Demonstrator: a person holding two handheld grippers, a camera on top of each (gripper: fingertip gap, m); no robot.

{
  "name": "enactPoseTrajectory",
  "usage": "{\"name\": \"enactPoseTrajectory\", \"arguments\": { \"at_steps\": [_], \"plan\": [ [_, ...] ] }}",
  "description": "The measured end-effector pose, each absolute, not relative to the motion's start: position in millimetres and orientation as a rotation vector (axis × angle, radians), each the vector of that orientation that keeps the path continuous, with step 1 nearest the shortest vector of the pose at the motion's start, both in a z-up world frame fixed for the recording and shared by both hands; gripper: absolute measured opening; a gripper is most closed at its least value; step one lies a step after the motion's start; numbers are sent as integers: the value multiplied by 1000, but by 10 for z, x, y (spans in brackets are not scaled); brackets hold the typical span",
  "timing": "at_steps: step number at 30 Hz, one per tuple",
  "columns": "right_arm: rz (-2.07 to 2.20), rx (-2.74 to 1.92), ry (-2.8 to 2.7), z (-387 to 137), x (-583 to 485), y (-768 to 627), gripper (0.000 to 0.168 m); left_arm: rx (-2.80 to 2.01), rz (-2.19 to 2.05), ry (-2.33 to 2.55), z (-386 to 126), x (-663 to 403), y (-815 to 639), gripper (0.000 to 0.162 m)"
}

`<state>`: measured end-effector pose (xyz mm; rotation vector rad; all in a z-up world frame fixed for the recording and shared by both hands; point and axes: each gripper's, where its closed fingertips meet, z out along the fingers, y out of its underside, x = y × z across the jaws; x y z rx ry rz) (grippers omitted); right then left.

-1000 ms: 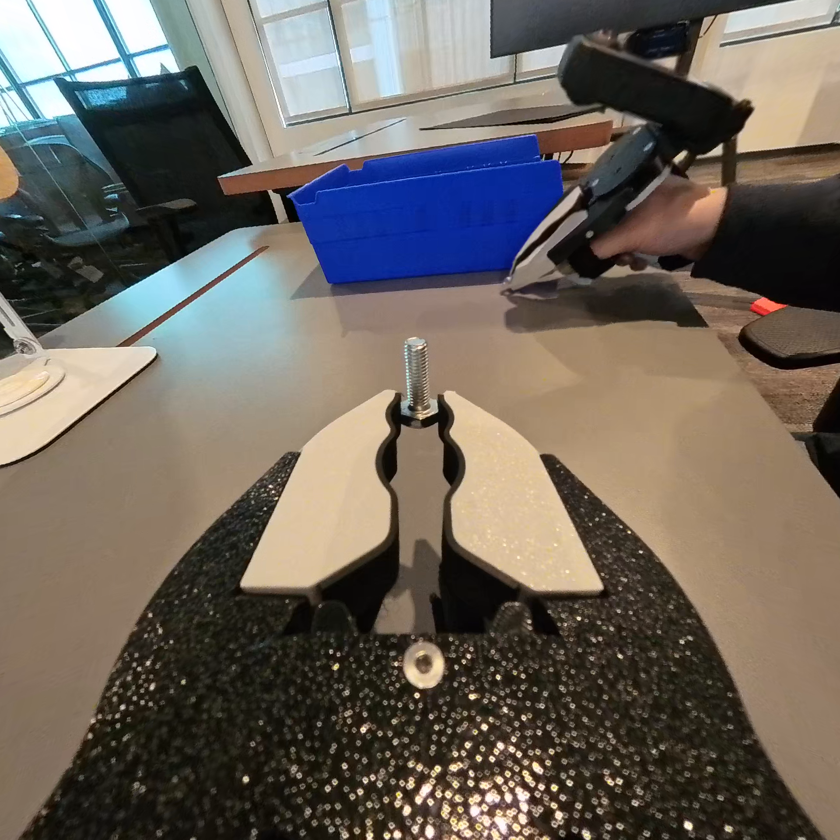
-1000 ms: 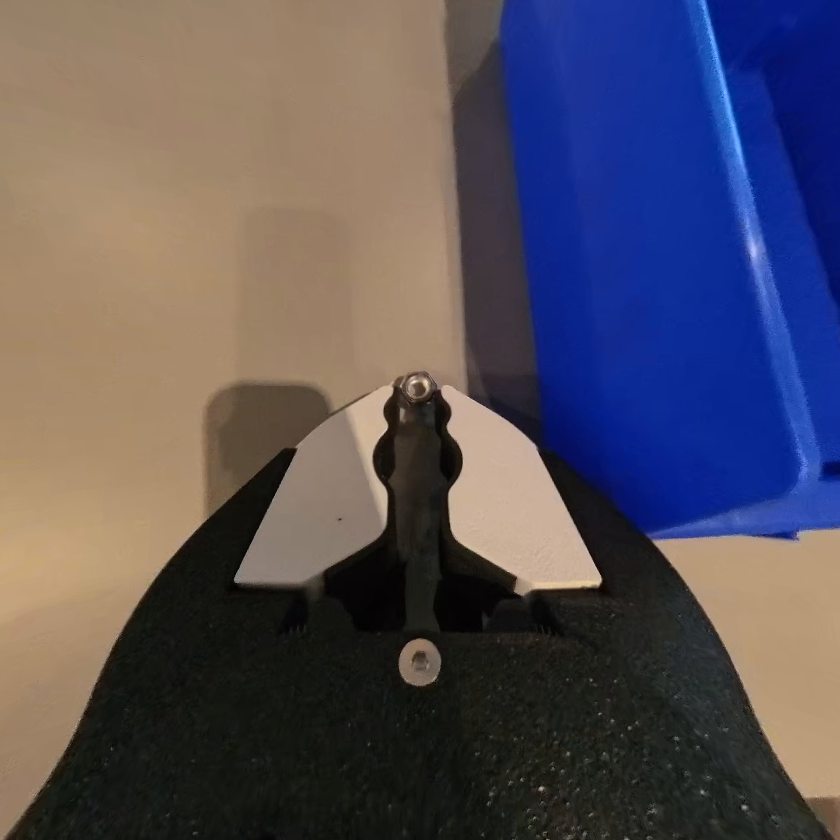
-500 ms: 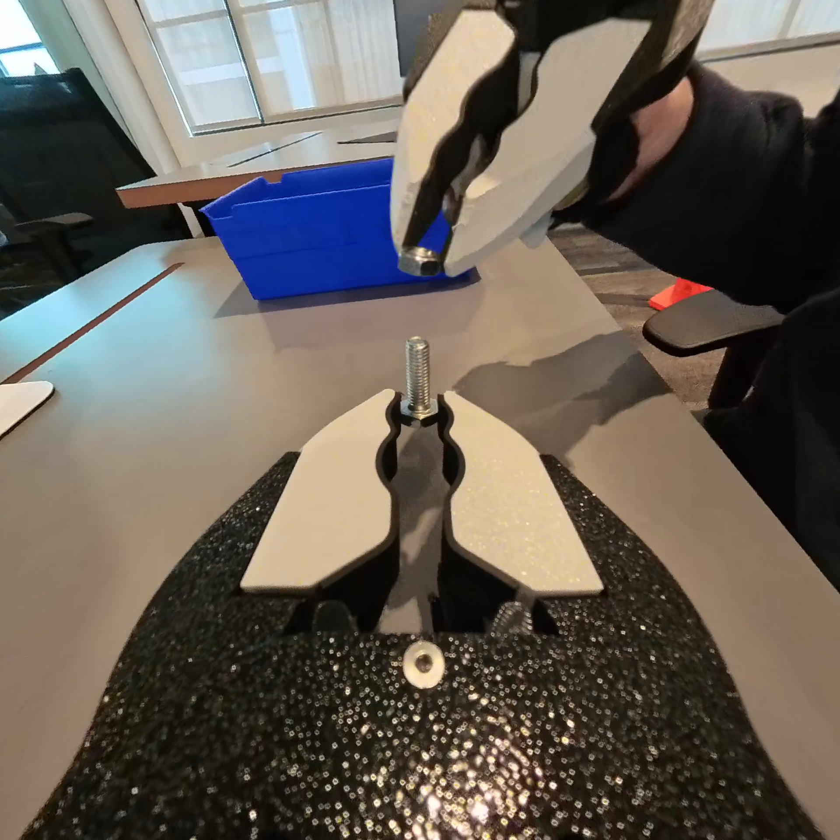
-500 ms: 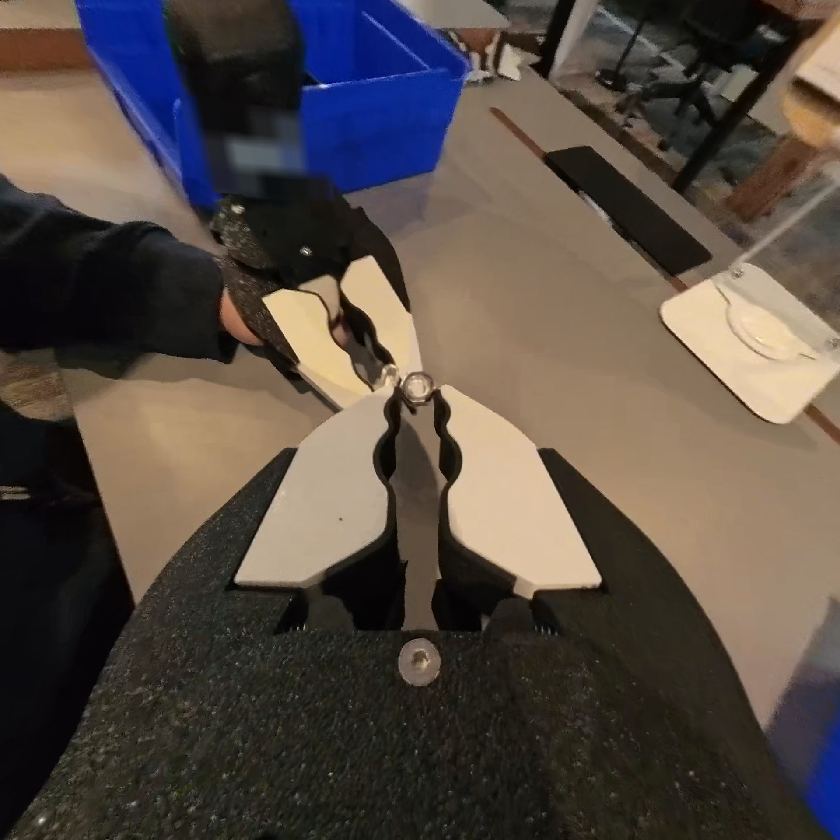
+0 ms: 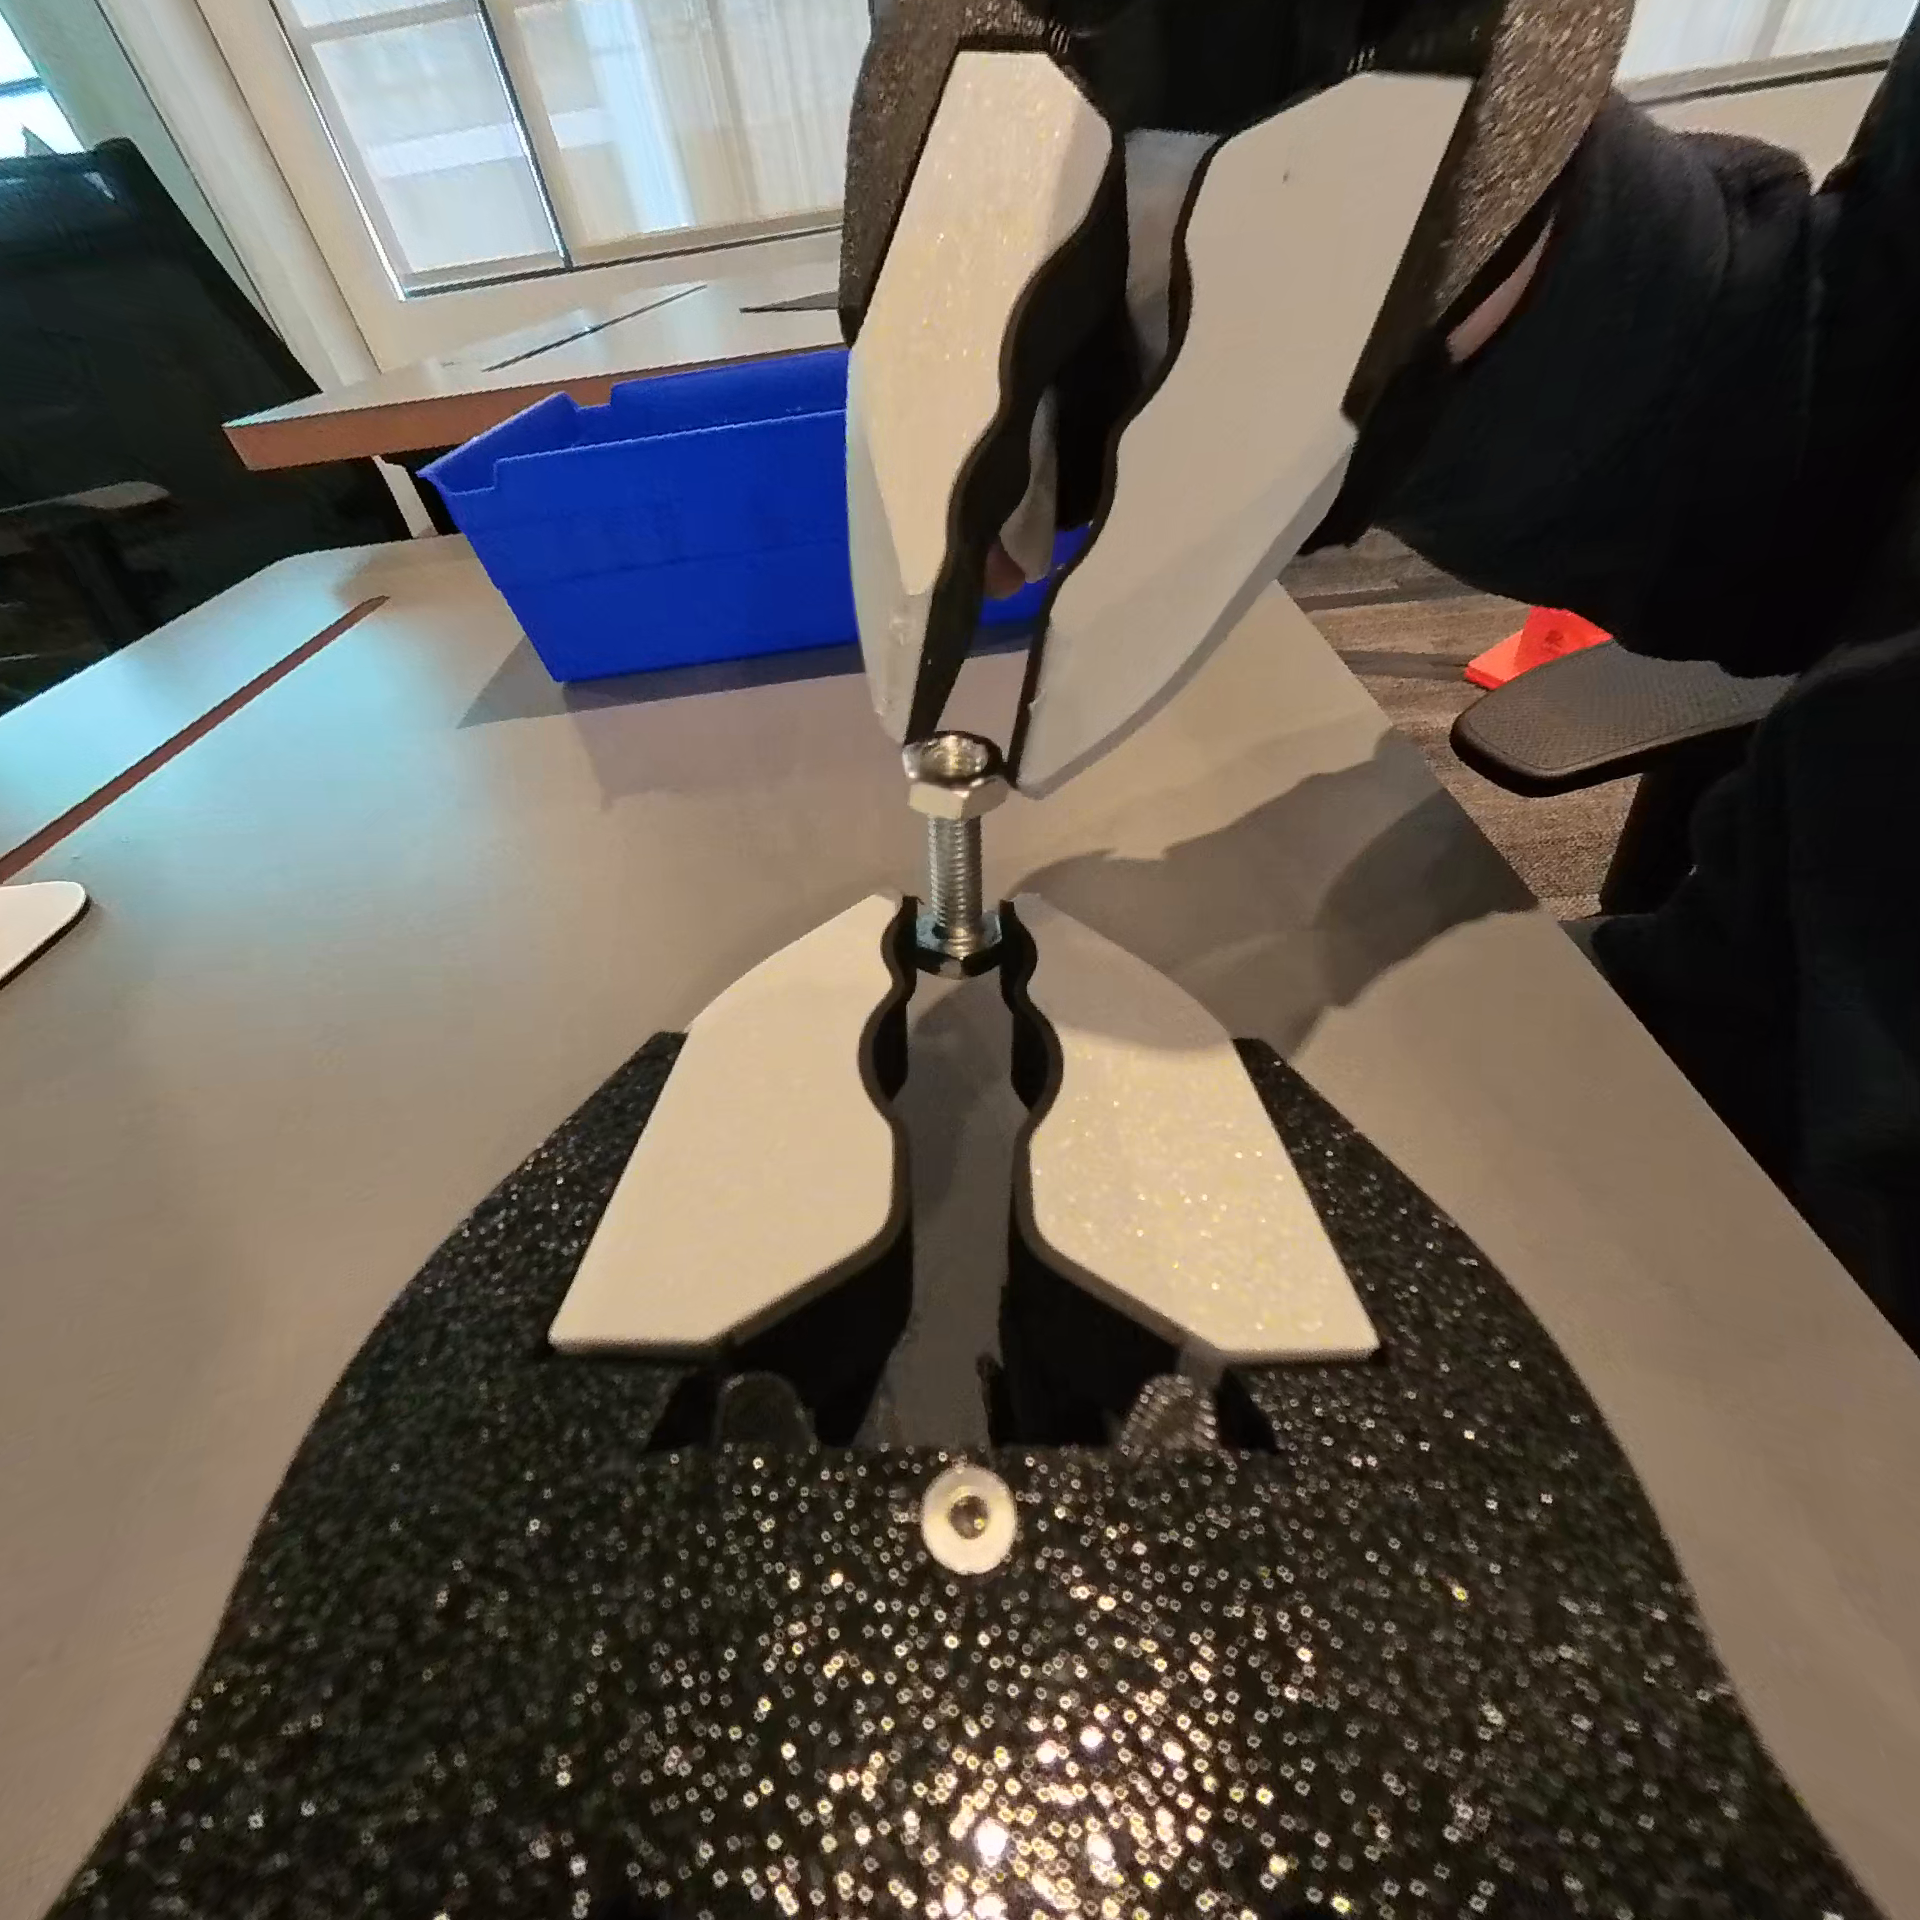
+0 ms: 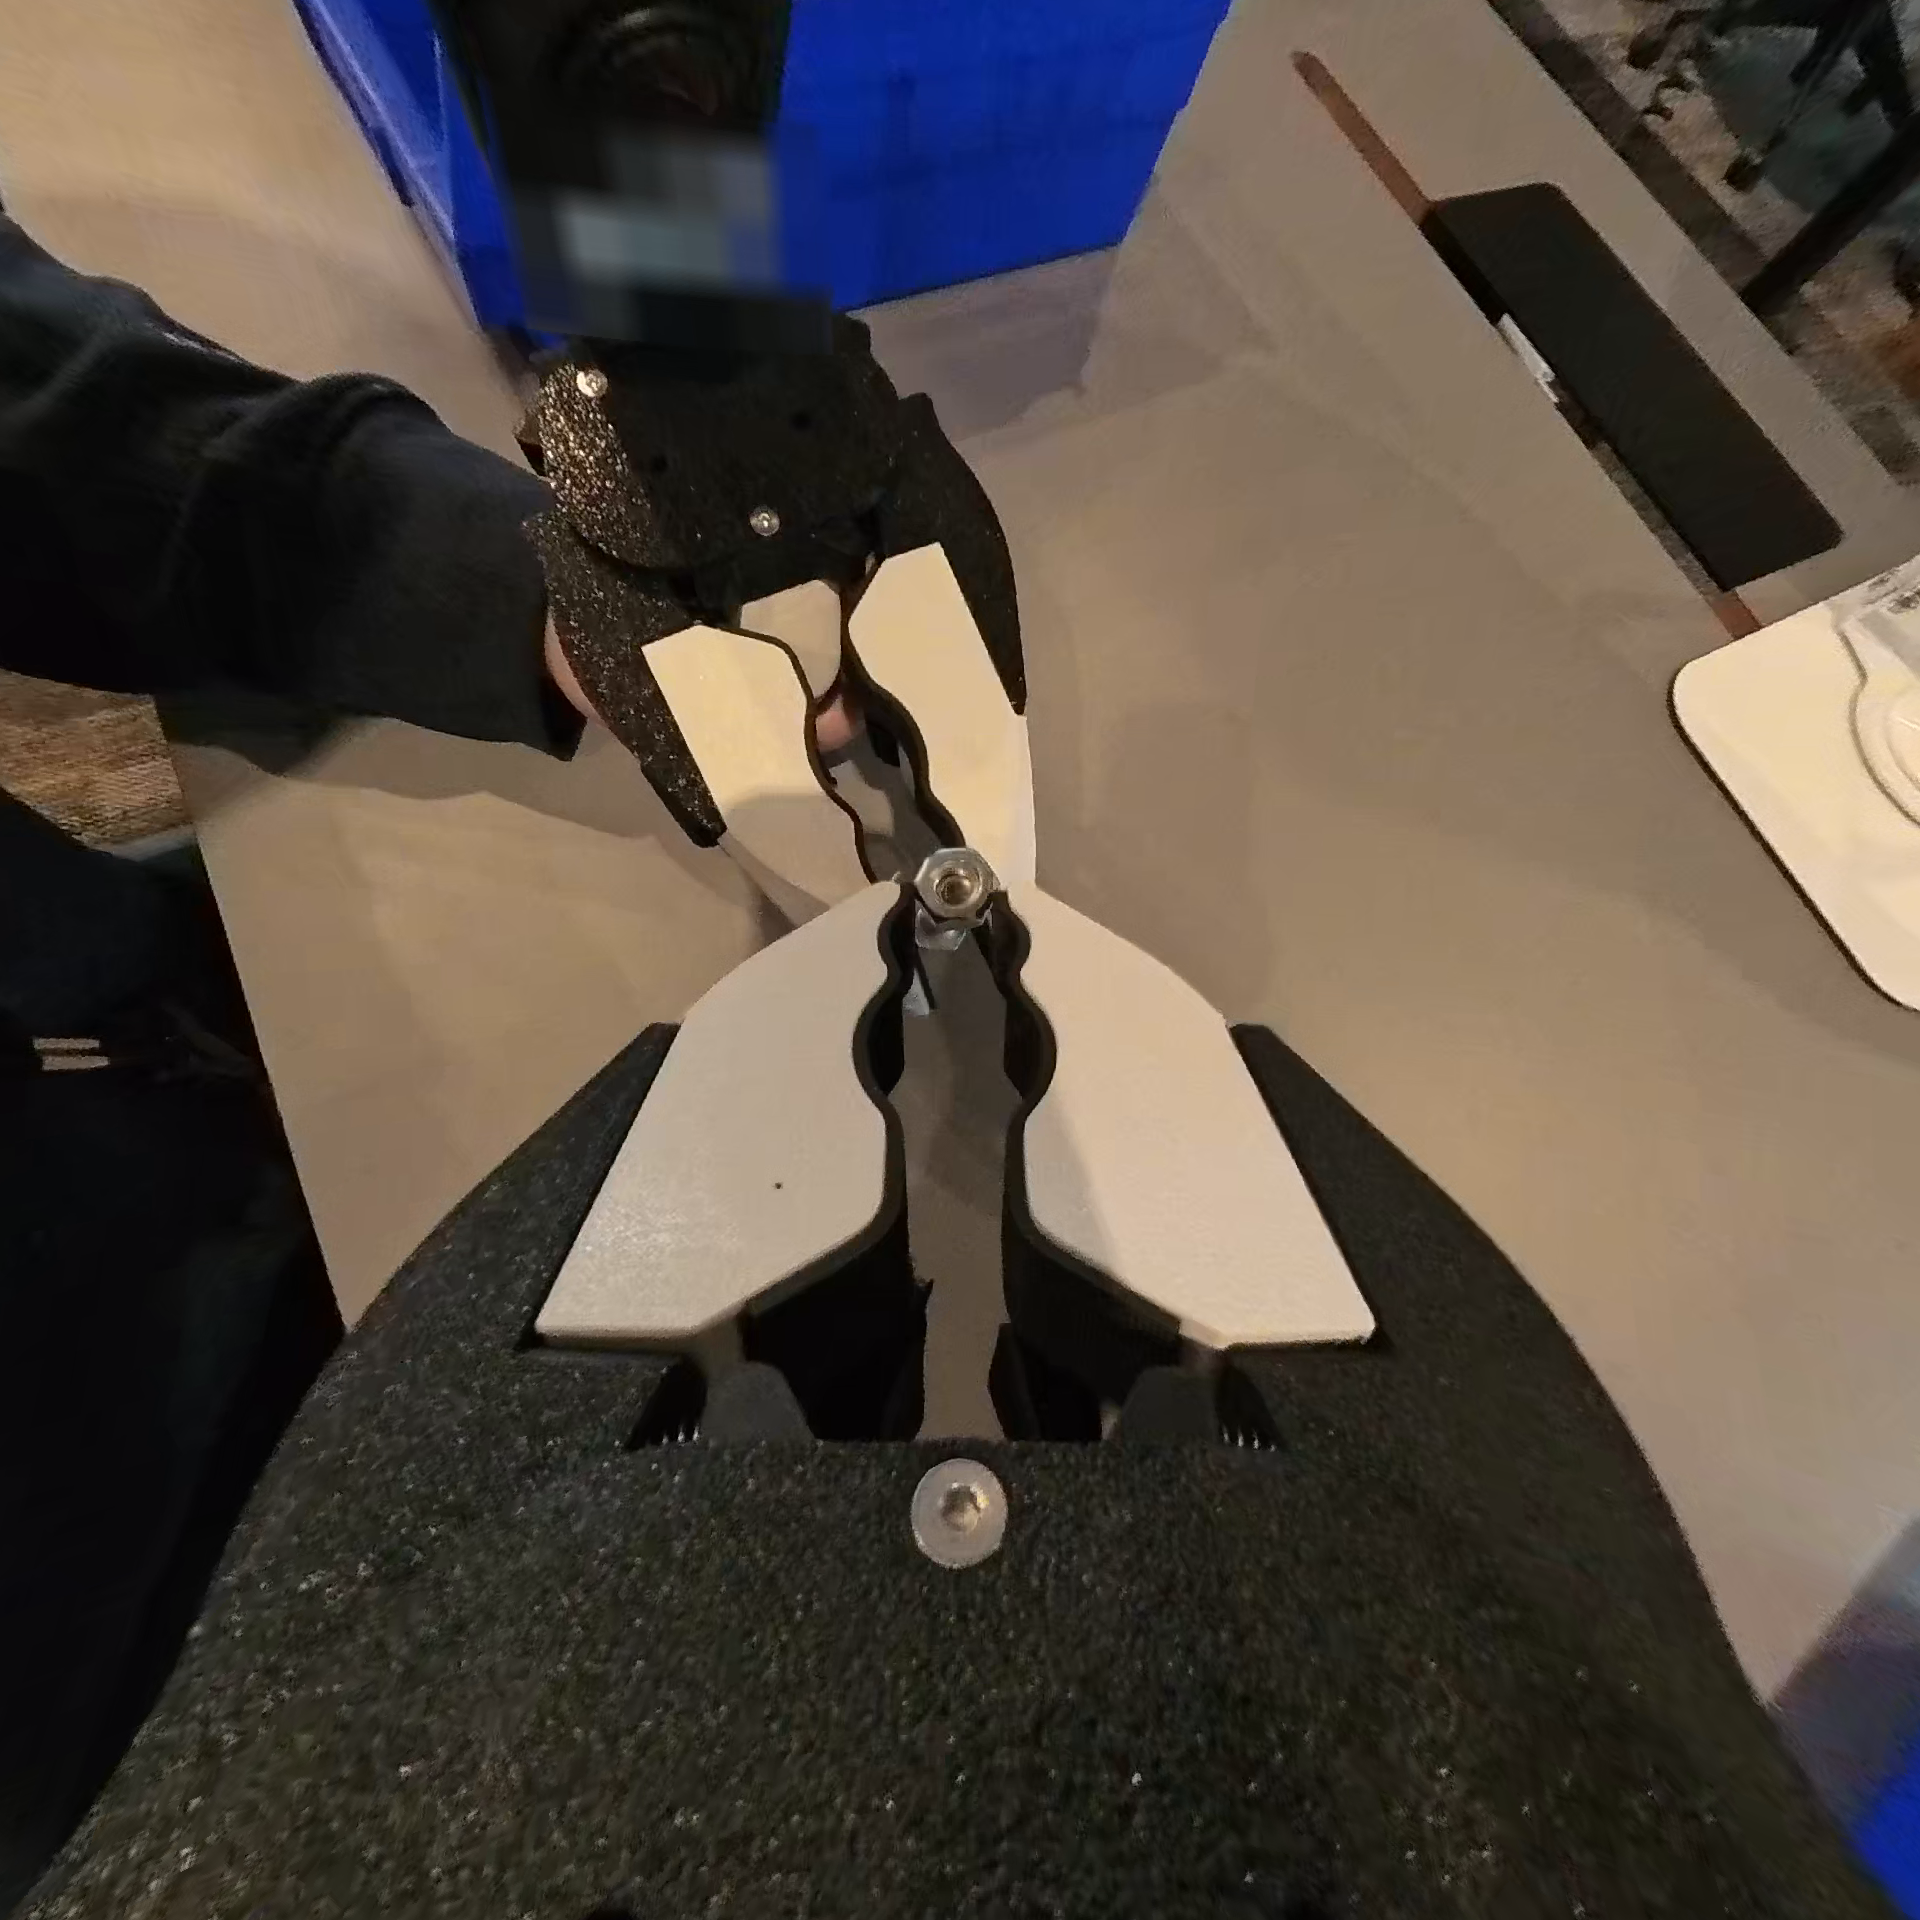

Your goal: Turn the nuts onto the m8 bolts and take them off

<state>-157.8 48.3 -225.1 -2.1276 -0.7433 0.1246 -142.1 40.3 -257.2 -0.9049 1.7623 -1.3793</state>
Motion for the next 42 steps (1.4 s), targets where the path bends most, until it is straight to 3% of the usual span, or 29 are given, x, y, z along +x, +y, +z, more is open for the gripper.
{"name": "enactPoseTrajectory", "arguments": {
  "at_steps": [21, 31, 35, 42],
  "plan": [
    [250, -2165, -726, -2265, -1571, 479, 15, -906, -1390, 1770, -2573, -1426, 398, 15],
    [223, -2161, -718, -2294, -1547, 478, 20, -915, -1395, 1769, -2571, -1424, 405, 15],
    [211, -2115, -712, -2244, -1528, 470, 31, -920, -1401, 1767, -2570, -1423, 409, 15],
    [312, -1750, -768, -2012, -1751, 416, 16, -921, -1409, 1771, -2569, -1426, 407, 15]
  ]
}}
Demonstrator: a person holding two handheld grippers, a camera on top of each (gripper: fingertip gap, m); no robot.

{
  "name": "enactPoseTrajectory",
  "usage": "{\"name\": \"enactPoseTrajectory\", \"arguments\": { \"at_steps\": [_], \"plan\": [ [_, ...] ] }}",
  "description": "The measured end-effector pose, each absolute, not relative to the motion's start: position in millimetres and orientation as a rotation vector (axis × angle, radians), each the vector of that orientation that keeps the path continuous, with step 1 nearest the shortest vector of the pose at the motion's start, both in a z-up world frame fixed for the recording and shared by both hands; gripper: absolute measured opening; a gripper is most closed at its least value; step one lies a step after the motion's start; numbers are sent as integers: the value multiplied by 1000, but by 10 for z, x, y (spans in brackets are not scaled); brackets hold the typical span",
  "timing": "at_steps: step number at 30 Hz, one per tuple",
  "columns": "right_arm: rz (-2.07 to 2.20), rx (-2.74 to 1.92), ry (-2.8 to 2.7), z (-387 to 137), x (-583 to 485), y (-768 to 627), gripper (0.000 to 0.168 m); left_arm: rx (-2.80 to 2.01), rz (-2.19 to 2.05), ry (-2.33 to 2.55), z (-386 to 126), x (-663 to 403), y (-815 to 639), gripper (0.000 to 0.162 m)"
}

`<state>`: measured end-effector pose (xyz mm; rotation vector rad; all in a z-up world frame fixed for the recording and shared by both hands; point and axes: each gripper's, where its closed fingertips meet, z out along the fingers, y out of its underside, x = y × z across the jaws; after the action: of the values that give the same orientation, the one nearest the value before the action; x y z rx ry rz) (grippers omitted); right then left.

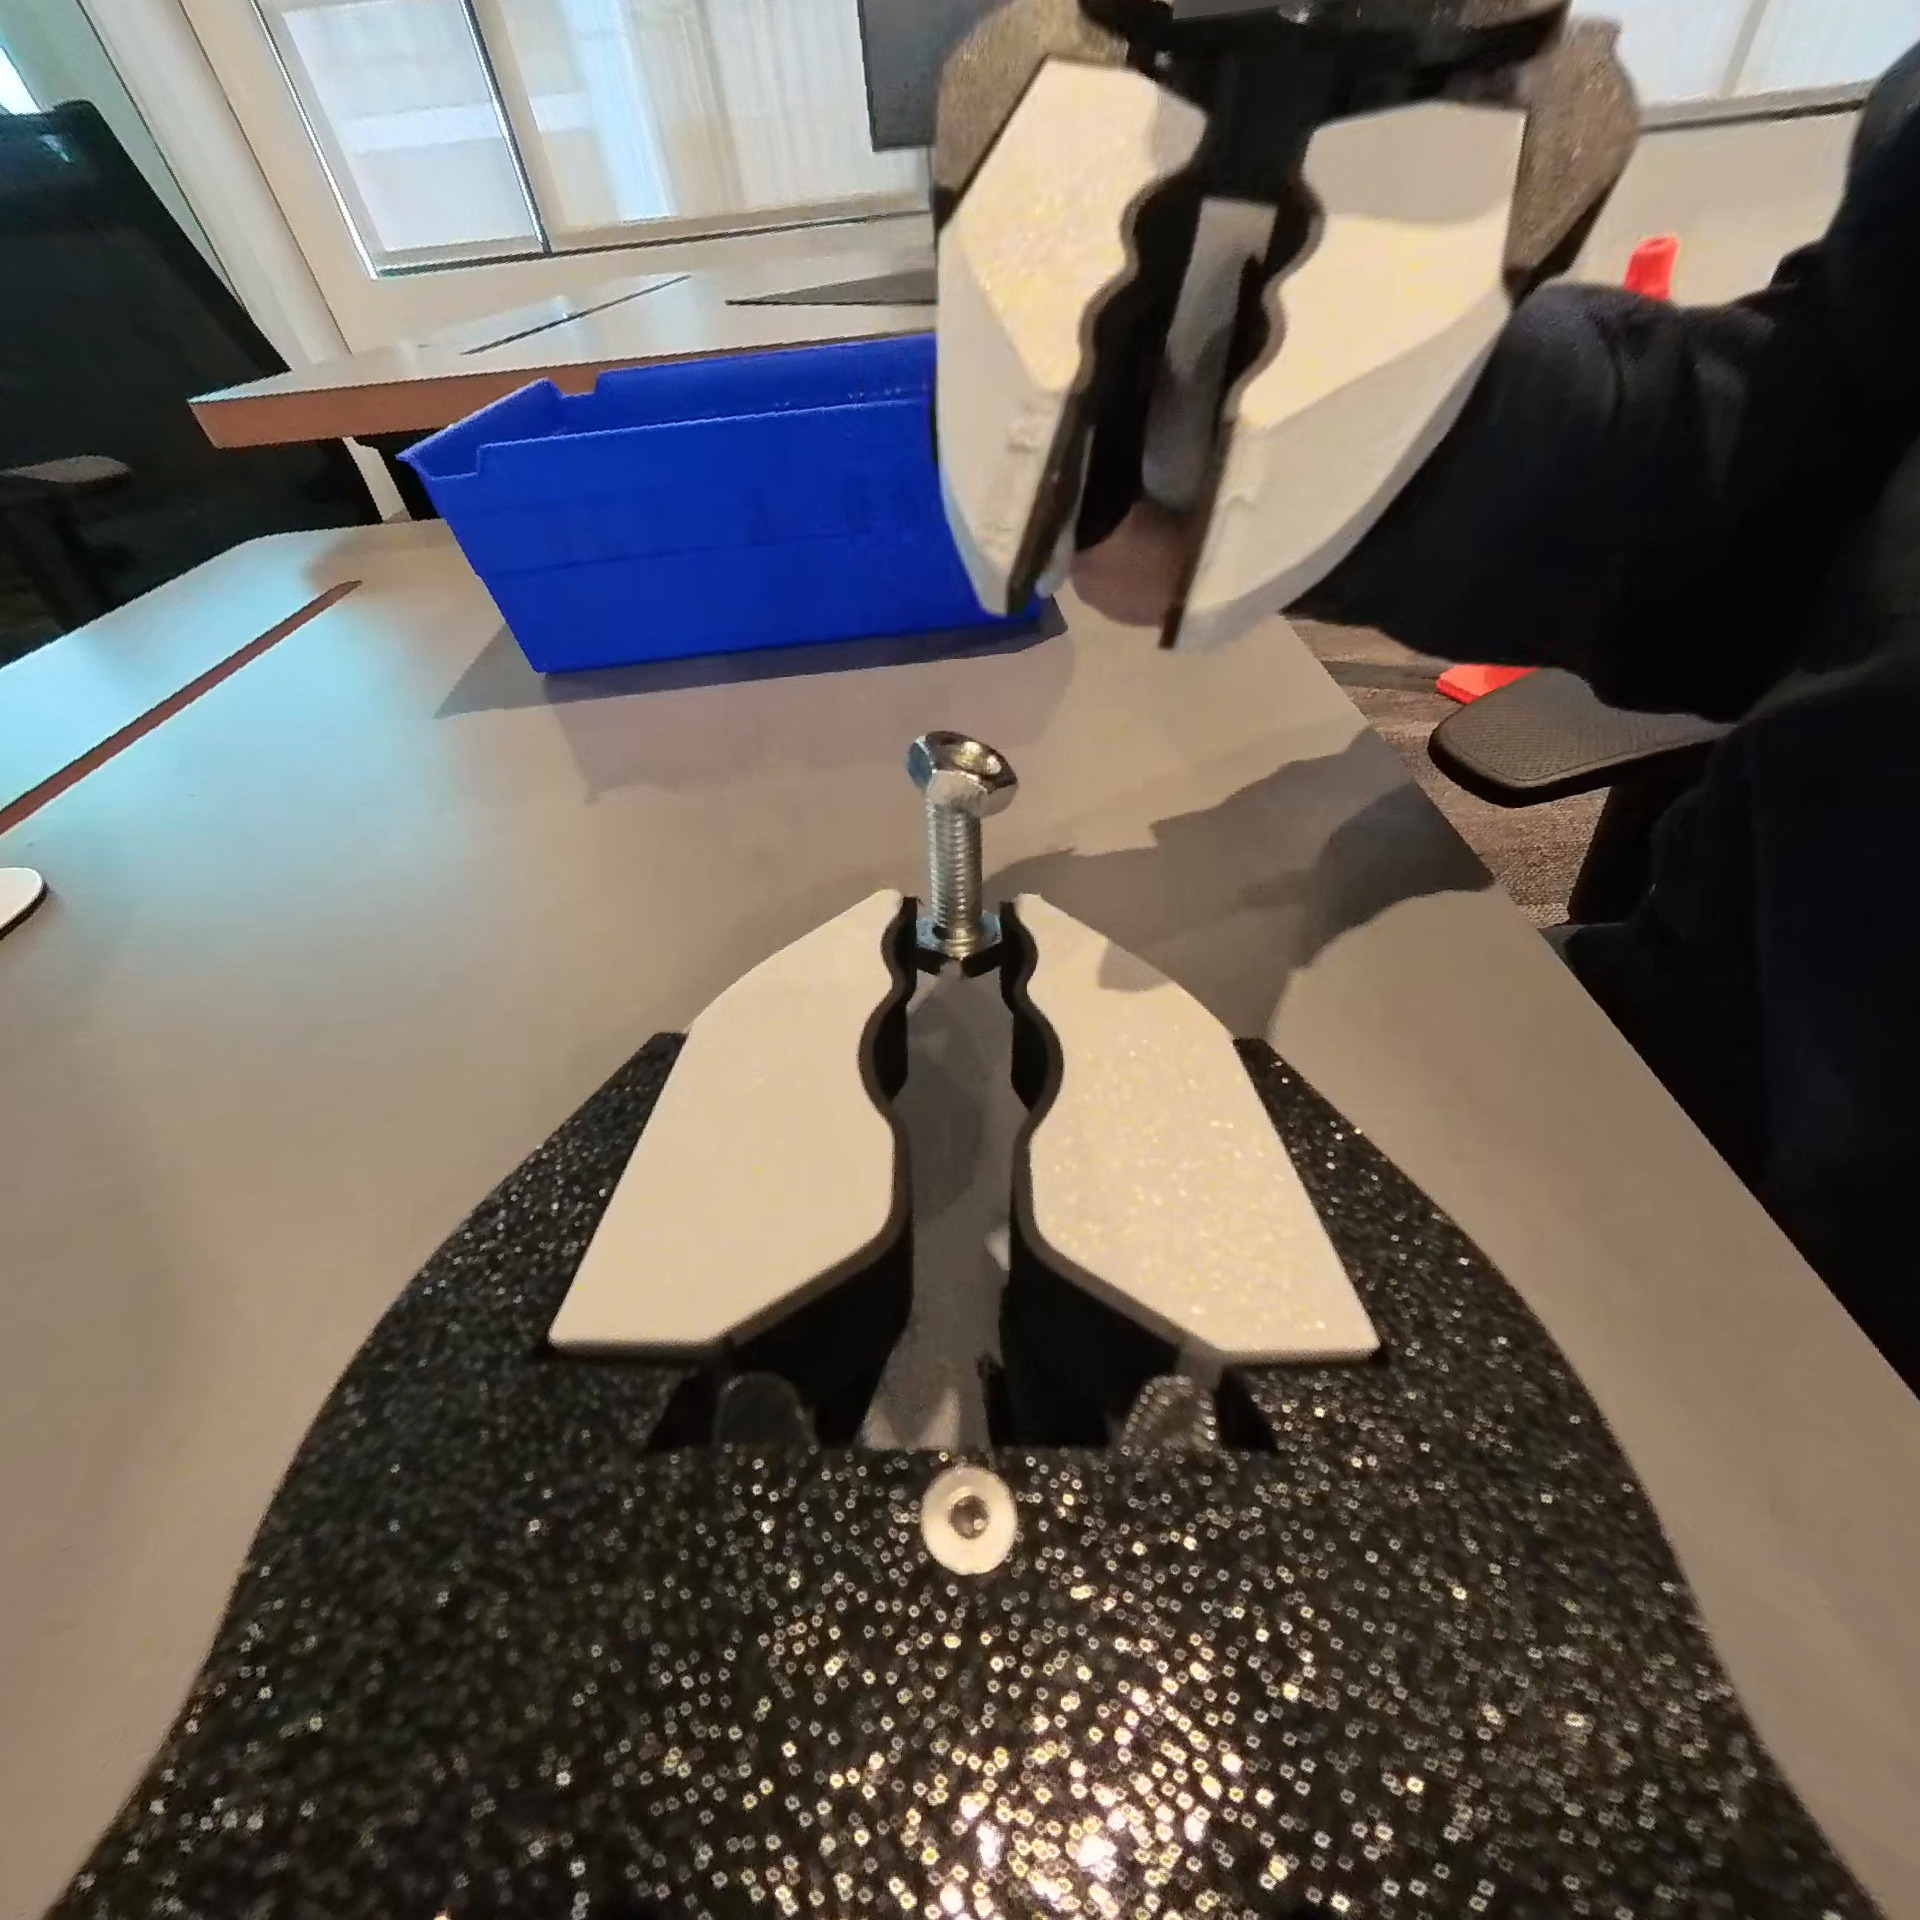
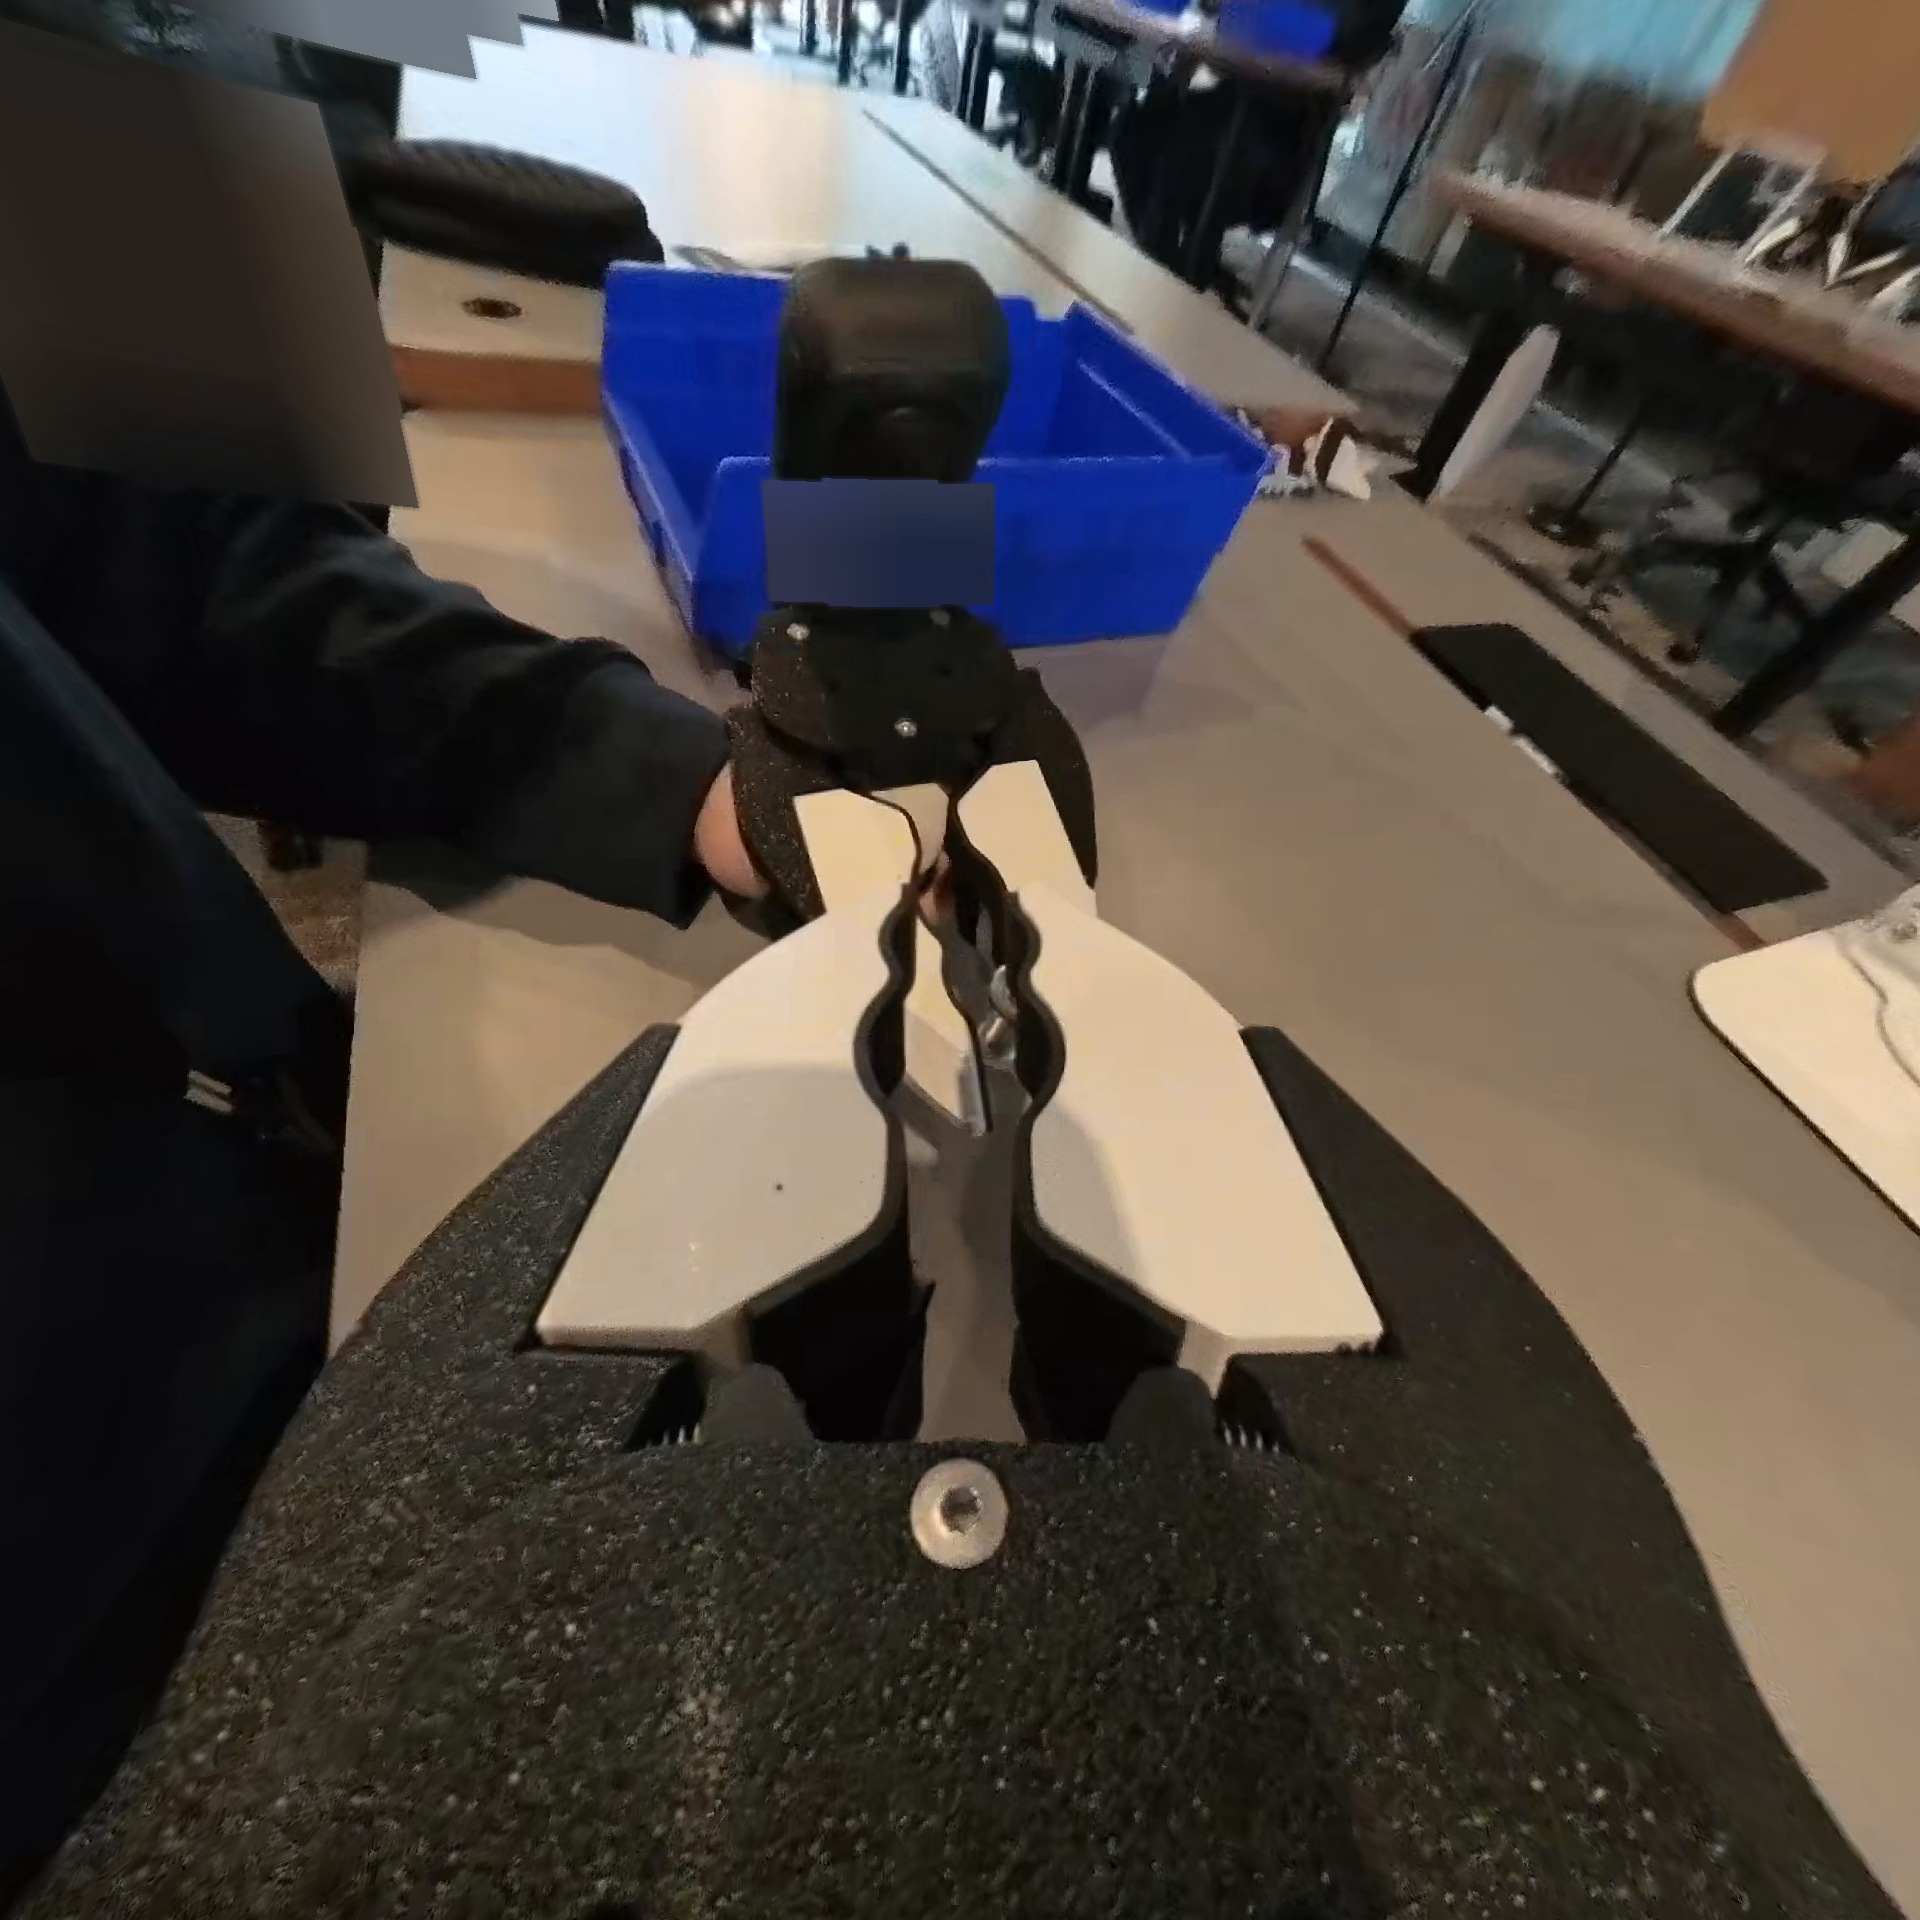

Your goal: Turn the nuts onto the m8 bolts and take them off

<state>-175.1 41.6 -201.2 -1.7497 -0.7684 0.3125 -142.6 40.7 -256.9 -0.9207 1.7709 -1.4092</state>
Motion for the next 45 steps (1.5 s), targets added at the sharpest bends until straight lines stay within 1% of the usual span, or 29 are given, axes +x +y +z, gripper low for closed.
{"name": "enactPoseTrajectory", "arguments": {
  "at_steps": [4, 11, 45],
  "plan": [
    [334, -1724, -742, -2086, -1742, 435, 13, -919, -1412, 1769, -2565, -1429, 406, 15],
    [333, -1733, -718, -2207, -1724, 484, 18, -918, -1413, 1770, -2564, -1429, 404, 15],
    [285, -1706, -721, -2185, -1714, 484, 20, -930, -1450, 1745, -2530, -1434, 429, 15]
  ]
}}
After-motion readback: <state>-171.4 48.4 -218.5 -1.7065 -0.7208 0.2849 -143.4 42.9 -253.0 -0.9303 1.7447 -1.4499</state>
